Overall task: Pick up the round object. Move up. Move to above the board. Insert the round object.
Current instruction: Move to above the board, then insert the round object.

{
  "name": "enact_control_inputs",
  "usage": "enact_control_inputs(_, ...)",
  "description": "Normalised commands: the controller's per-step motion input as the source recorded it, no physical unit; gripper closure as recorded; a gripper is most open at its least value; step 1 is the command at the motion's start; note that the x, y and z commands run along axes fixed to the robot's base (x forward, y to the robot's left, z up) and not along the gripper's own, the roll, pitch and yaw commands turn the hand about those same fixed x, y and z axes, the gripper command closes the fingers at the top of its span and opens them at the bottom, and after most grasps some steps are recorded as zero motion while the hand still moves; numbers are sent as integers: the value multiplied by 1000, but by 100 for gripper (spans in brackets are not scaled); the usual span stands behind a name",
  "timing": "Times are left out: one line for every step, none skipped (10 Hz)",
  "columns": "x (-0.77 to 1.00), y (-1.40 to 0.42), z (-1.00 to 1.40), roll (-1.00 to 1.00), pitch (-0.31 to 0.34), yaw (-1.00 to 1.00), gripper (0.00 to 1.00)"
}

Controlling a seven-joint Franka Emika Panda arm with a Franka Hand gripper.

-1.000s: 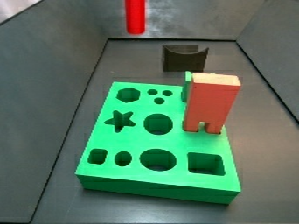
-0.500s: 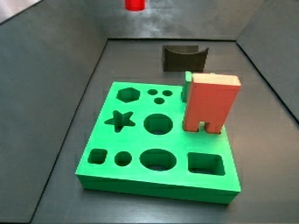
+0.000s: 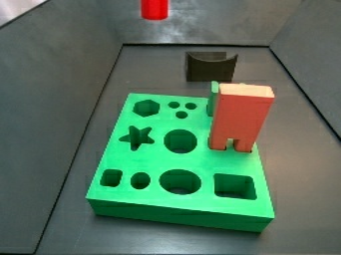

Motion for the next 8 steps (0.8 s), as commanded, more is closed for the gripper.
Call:
enact_control_inputs(198, -1000, 158, -10, 127, 26, 100)
enact_control_inputs(212, -1000, 162, -9, 121, 17, 100)
enact_control_inputs(224, -1000, 170, 6, 121, 12, 100)
enact_control_inputs(251, -1000, 173, 4, 127, 13, 100)
enact_control_inputs(222, -761, 139, 3, 136, 12, 100)
enact_control_inputs(170, -484, 100, 9, 131, 11, 100)
enact_control_inputs(134, -345, 77, 14, 121, -1, 100)
enact_control_inputs(214, -180, -714, 11, 24, 0, 100)
